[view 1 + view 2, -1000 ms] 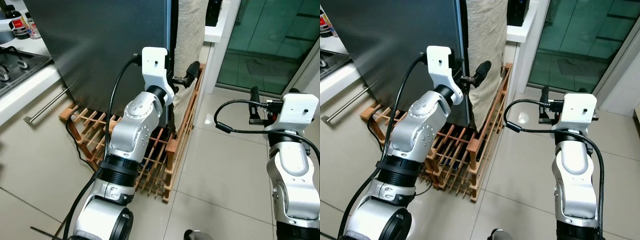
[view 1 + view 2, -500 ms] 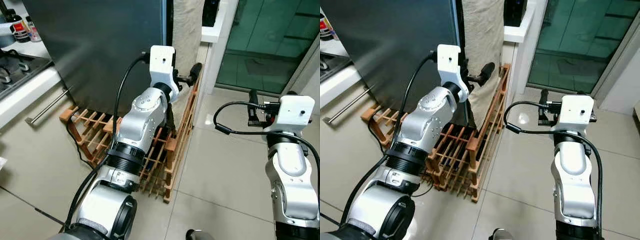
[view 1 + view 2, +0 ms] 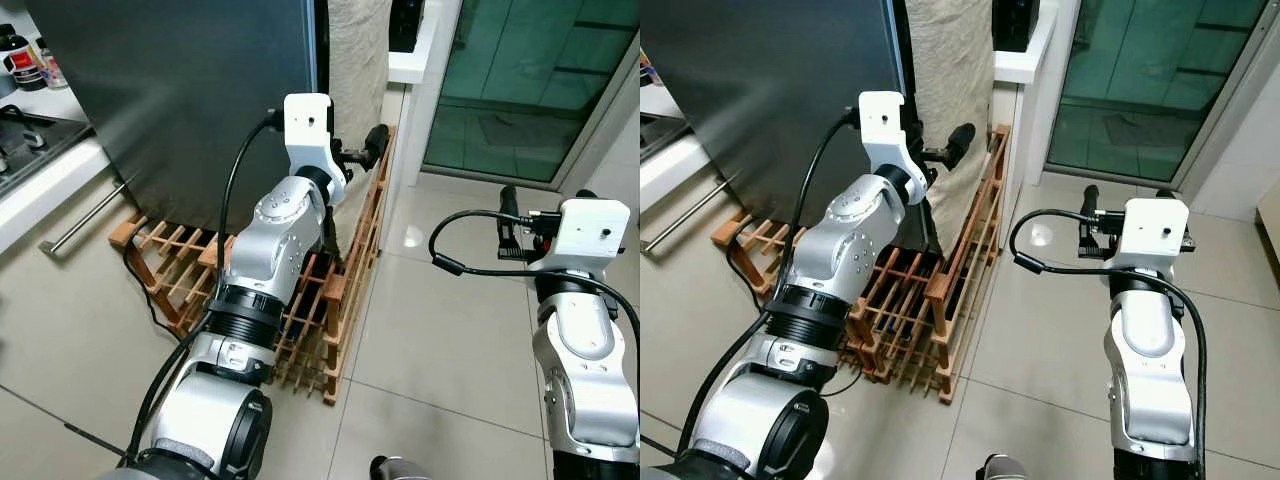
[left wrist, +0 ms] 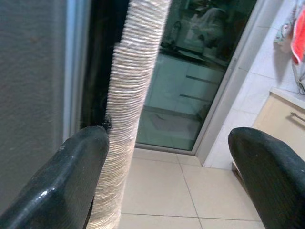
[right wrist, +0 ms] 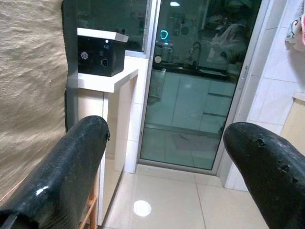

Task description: Restocking fridge

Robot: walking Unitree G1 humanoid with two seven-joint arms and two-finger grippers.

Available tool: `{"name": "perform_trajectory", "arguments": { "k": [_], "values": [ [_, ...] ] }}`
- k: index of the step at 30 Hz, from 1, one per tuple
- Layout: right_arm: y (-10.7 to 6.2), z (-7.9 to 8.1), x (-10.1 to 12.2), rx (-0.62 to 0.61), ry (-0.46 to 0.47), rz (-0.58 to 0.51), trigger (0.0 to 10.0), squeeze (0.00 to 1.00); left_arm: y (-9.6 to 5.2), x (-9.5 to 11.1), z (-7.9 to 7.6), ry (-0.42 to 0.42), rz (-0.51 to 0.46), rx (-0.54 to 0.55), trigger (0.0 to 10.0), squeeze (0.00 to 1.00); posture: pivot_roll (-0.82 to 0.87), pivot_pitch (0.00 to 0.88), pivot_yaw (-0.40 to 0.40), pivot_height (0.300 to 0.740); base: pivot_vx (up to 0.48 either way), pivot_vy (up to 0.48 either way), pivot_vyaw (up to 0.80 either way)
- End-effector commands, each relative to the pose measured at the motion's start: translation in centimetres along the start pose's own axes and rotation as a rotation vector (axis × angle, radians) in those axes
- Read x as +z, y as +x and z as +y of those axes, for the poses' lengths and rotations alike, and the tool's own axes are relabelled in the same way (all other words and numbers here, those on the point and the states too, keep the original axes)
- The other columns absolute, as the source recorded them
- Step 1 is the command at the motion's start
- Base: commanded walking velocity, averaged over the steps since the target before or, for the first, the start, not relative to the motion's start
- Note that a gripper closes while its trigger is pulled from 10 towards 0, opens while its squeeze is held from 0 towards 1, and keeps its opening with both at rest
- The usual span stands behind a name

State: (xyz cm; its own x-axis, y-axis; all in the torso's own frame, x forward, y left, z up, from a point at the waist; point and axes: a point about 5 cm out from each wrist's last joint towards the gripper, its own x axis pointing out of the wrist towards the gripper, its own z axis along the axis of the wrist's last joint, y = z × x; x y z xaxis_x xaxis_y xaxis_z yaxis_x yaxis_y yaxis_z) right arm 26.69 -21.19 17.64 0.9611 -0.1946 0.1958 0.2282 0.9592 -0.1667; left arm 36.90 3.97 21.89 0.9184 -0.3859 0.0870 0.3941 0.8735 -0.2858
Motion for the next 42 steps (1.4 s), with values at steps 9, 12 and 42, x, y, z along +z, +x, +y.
{"name": "perform_trajectory", "arguments": {
  "k": [9,12,42],
  "values": [
    [-0.2,0.1,-0.3,0.005,-0.005,0.005,10.0,0.19,0.2,0.1,1.0,-0.009,-0.009,0.081,10.0,0.0,-0.21,0.011,0.071,0.74,0.0,0.0,0.0],
    [-0.1,0.2,-0.3,0.008,-0.007,0.001,10.0,0.19,0.5,-0.3,0.8,-0.005,-0.001,0.091,10.0,0.0,-0.21,0.008,0.073,0.74,0.0,0.0,0.0],
    [-0.4,0.4,-0.5,0.011,-0.006,-0.003,10.0,0.2,-2.6,0.4,4.6,0.055,-0.082,0.201,10.0,0.0,-0.19,0.022,0.067,0.74,0.0,0.0,0.0]
  ]
}}
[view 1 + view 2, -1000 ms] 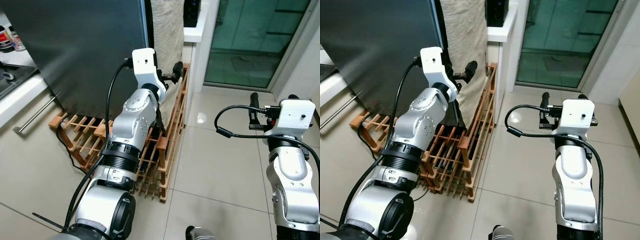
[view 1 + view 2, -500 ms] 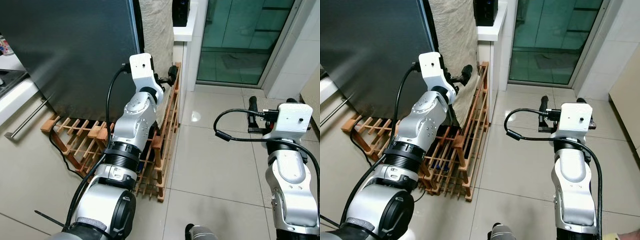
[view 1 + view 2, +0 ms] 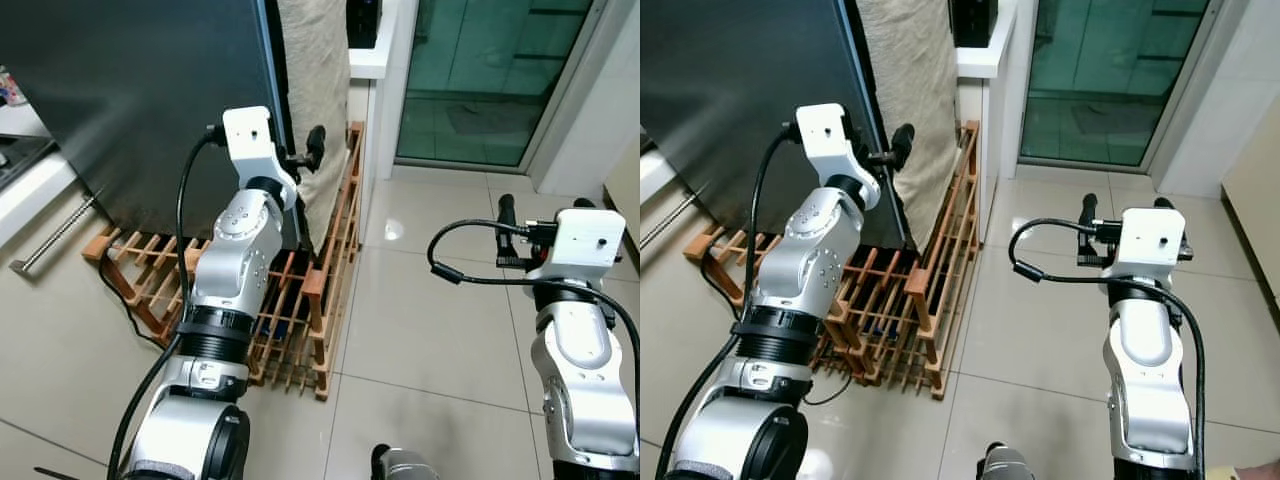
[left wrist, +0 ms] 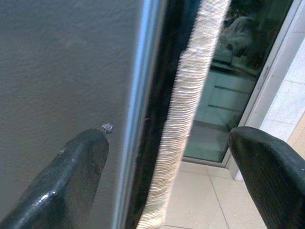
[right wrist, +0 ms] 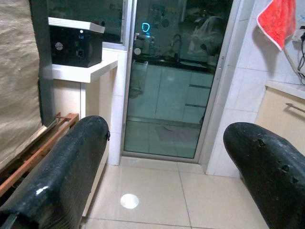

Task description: Restocking fridge

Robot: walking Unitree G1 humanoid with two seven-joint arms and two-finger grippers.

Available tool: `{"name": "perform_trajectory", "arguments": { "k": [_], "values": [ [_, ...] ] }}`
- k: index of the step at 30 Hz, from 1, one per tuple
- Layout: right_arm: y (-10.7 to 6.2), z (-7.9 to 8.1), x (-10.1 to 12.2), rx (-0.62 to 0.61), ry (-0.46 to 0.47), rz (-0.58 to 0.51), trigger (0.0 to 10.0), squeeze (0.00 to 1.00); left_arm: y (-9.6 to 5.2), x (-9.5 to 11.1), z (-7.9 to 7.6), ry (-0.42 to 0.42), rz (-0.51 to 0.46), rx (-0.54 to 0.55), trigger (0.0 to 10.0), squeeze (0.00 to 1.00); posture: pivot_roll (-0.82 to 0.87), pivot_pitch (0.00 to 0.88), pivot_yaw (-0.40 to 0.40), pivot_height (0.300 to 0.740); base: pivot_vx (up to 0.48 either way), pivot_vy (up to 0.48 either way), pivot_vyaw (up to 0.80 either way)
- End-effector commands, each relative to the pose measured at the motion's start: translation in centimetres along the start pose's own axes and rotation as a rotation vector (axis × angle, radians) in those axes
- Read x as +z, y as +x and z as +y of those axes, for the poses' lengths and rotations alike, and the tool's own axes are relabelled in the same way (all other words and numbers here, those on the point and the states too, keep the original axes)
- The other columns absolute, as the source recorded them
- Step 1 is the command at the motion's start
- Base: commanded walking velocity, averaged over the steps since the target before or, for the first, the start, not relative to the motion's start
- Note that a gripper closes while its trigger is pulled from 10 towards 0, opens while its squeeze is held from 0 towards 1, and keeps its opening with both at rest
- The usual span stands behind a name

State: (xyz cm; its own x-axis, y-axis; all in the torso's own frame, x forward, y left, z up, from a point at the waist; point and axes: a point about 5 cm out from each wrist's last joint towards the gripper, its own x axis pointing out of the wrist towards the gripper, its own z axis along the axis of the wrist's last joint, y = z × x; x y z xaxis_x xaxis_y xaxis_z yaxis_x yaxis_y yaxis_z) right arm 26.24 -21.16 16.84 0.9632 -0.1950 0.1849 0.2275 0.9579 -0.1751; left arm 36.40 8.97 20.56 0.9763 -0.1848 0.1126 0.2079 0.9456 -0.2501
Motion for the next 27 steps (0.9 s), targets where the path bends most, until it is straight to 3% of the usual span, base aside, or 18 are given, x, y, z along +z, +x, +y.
{"name": "perform_trajectory", "arguments": {
  "k": [1,15,20,27],
  "values": [
    [0.2,0.4,0.3,0.011,0.003,-0.016,10.0,0.2,0.1,0.2,-0.3,-0.01,0.001,-0.006,10.0,0.0,-0.19,0.024,0.067,0.74,0.0,0.0,0.0],
    [0.2,0.2,0.4,0.006,0.001,-0.017,10.0,0.2,0.8,0.9,-3.4,-0.105,0.001,-0.101,10.0,0.0,-0.21,0.036,0.068,0.74,0.0,0.0,0.0],
    [0.2,0.2,0.3,0.001,0.001,-0.015,10.0,0.2,0.5,1.1,-3.9,-0.108,0.012,-0.153,10.0,0.0,-0.21,0.038,0.073,0.74,0.0,0.0,0.0],
    [-0.1,0.3,0.1,0.001,0.001,-0.007,10.0,0.2,-0.6,0.0,-3.2,-0.075,0.067,-0.177,10.0,0.0,-0.2,0.037,0.072,0.74,0.0,0.0,0.0]
  ]
}}
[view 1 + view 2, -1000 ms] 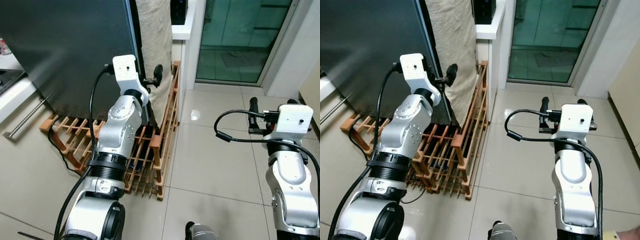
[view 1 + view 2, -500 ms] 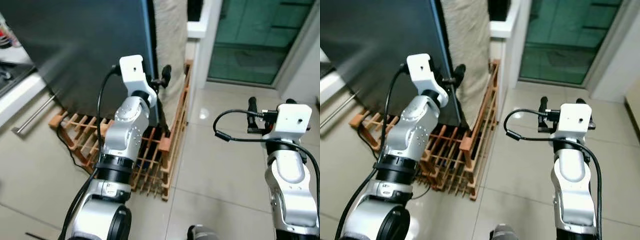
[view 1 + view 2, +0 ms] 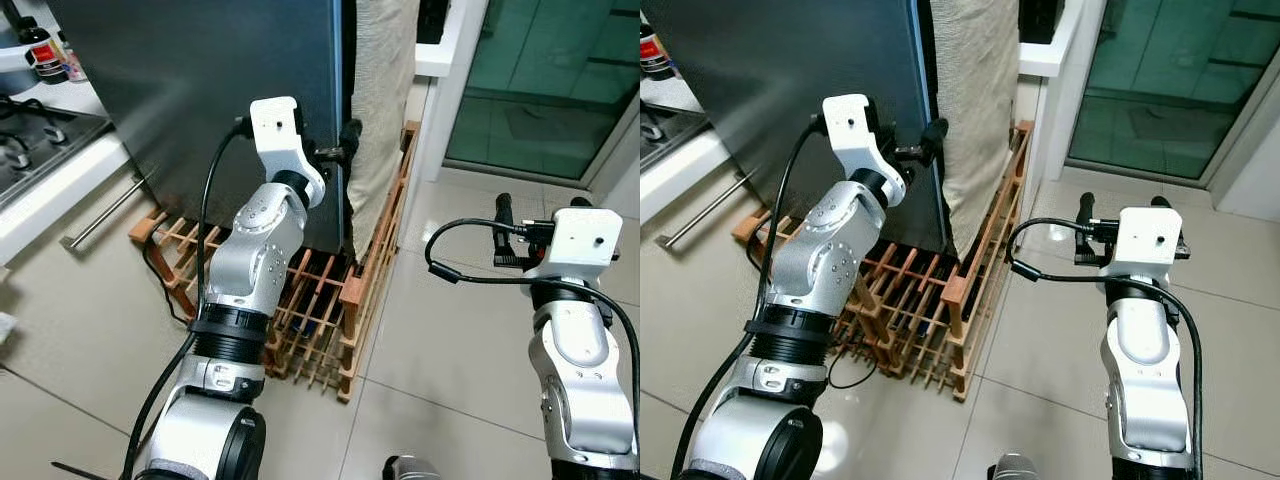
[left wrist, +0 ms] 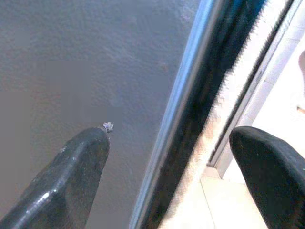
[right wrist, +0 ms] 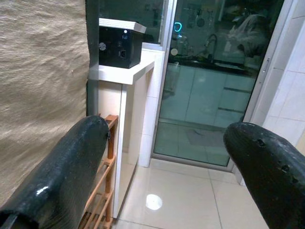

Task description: Restocking fridge

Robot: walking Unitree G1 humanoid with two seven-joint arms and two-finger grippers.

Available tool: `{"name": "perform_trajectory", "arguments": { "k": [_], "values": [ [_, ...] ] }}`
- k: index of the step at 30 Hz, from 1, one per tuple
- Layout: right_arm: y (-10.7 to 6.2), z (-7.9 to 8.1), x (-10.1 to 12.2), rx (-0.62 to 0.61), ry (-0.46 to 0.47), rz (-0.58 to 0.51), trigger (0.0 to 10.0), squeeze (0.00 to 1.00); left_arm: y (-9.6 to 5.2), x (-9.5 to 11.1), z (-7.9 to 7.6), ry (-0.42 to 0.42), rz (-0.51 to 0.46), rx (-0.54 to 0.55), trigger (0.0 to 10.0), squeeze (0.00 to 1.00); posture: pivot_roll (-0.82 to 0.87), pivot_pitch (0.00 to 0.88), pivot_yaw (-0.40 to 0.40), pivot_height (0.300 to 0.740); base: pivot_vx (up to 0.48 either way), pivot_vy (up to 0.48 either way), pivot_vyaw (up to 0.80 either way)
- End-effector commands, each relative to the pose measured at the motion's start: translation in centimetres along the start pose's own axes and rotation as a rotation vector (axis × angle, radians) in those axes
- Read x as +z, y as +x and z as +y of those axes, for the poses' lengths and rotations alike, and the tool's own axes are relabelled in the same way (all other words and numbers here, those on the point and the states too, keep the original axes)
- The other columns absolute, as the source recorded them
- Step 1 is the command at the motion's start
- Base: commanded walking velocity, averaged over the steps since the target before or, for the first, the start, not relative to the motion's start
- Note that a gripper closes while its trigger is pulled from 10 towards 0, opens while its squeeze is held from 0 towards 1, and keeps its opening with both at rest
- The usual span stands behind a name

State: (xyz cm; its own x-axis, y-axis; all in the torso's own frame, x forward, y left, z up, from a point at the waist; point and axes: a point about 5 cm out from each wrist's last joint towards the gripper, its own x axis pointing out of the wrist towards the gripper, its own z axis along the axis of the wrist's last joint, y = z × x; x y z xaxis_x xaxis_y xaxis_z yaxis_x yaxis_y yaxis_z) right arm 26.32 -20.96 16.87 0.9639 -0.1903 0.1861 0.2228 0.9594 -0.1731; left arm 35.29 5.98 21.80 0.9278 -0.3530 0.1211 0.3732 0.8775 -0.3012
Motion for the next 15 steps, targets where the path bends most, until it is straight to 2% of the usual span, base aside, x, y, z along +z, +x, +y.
{"name": "perform_trajectory", "arguments": {
  "k": [1,8,15],
  "values": [
    [-0.1,0.1,0.0,-0.003,-0.002,-0.004,10.0,0.2,-0.3,-0.5,0.2,-0.006,0.033,-0.004,10.0,0.0,-0.2,0.037,0.071,0.74,0.0,0.0,0.0],
    [0.2,0.2,-0.1,0.002,0.001,-0.003,10.0,0.2,-0.9,-1.2,-0.5,-0.016,0.075,-0.04,10.0,0.0,-0.19,0.032,0.065,0.74,0.0,0.0,0.0],
    [0.4,0.2,0.1,0.003,0.004,-0.009,10.0,0.19,-0.3,-1.1,-1.1,-0.026,0.073,-0.055,10.0,0.0,-0.2,0.026,0.066,0.74,0.0,0.0,0.0]
  ]
}}
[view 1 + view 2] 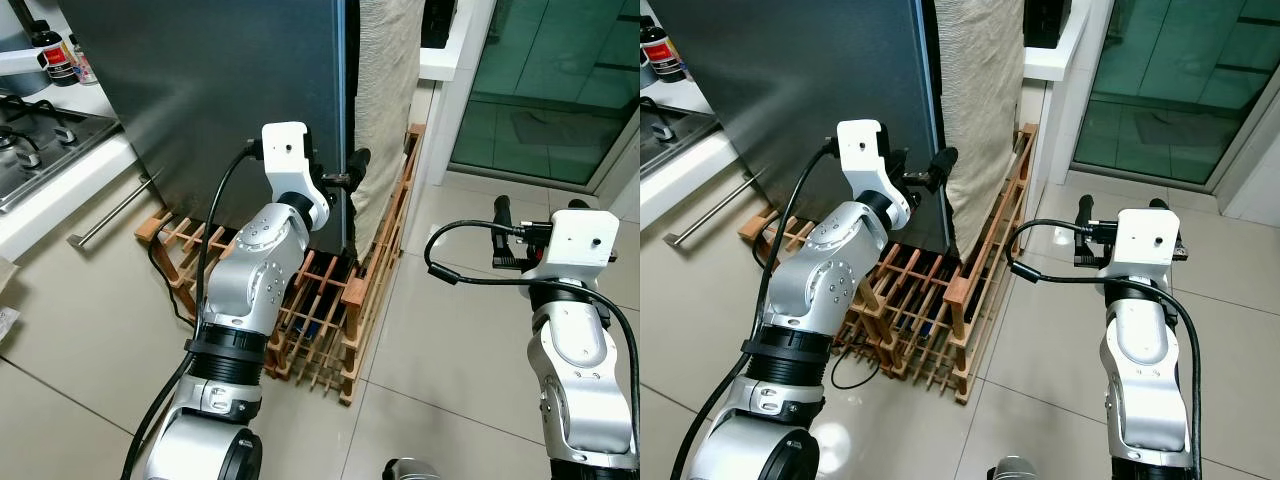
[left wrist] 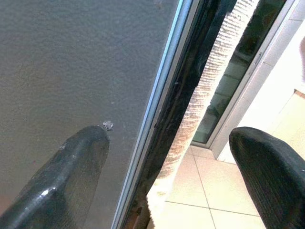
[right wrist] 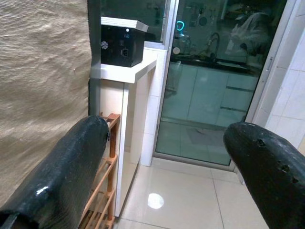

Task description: Restocking fridge

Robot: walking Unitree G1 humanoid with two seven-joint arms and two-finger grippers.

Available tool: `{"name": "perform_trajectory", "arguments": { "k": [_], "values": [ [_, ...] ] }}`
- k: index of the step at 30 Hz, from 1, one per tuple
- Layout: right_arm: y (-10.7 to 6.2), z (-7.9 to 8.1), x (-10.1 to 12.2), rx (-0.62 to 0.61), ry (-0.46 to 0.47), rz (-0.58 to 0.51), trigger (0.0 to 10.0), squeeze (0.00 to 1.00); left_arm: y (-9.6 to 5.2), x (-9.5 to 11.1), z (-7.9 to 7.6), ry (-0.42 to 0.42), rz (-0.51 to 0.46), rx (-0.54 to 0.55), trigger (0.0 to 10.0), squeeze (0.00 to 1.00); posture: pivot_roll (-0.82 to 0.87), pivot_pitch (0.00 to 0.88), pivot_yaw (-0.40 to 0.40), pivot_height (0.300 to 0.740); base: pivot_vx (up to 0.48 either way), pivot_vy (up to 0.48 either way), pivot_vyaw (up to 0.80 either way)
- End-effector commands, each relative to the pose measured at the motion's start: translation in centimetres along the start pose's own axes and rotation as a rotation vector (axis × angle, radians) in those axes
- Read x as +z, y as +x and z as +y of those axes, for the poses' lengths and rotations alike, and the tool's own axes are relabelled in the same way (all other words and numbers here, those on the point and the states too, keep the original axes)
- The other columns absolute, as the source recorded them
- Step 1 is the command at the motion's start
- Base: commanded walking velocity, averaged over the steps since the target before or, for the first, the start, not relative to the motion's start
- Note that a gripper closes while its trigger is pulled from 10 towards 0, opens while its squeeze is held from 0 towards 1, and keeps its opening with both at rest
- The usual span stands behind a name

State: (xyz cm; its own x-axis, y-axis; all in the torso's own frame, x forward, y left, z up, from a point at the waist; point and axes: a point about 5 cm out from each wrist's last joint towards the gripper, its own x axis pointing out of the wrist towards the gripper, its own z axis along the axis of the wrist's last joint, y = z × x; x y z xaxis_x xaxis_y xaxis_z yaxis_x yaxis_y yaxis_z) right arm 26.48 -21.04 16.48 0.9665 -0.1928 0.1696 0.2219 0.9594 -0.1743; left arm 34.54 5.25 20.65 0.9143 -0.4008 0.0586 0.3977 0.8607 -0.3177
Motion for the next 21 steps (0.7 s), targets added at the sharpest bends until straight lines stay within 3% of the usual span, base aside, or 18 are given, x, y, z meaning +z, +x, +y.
{"name": "perform_trajectory", "arguments": {
  "k": [1,14,21],
  "values": [
    [0.3,0.2,0.5,0.002,0.005,-0.026,10.0,0.19,0.3,0.3,-0.7,-0.006,-0.003,-0.031,10.0,0.0,-0.2,0.026,0.066,0.74,0.0,0.0,0.0],
    [0.5,-0.2,0.1,-0.031,0.101,0.008,10.0,0.2,1.3,0.2,-2.1,-0.036,0.008,-0.095,10.0,0.0,-0.2,0.026,0.068,0.74,0.0,0.0,0.0],
    [0.5,-0.1,0.1,-0.029,0.109,0.008,10.0,0.2,1.9,0.8,-3.3,-0.137,0.004,-0.134,10.0,0.0,-0.21,0.029,0.072,0.74,0.0,0.0,0.0]
  ]
}}
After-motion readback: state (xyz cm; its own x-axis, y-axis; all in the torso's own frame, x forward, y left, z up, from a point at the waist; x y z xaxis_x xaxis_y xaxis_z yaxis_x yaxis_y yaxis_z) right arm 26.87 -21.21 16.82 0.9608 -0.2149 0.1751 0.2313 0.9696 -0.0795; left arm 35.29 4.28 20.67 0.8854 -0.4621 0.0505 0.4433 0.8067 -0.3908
